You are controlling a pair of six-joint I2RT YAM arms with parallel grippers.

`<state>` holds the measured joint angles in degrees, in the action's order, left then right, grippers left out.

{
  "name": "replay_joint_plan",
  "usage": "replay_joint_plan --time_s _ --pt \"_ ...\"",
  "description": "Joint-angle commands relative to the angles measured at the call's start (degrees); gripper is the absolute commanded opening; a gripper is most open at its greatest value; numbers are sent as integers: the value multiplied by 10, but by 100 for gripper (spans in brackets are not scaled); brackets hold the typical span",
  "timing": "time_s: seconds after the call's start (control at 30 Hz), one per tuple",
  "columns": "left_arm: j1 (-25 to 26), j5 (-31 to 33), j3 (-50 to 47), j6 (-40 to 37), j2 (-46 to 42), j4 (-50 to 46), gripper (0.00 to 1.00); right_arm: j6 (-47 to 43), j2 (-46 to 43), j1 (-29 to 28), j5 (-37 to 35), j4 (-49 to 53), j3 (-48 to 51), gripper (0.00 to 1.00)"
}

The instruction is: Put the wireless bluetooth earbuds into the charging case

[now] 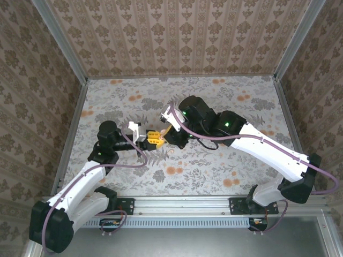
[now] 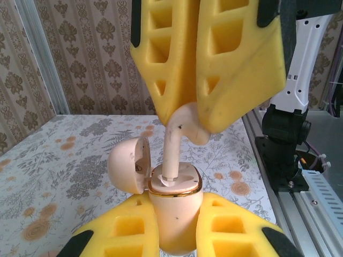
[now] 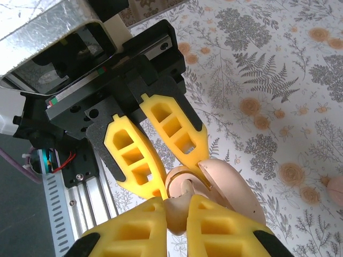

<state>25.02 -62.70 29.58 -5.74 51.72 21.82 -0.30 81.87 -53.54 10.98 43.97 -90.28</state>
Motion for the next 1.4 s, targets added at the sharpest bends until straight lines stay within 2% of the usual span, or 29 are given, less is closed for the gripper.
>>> replay_joint_plan --time_s 0.0,1.37 --pt "-2 -20 23 12 -1 12 0 -15 9 -2 -3 9 -1 12" --pt "0 -27 25 45 -6 56 0 -5 -6 4 65 4 26 12"
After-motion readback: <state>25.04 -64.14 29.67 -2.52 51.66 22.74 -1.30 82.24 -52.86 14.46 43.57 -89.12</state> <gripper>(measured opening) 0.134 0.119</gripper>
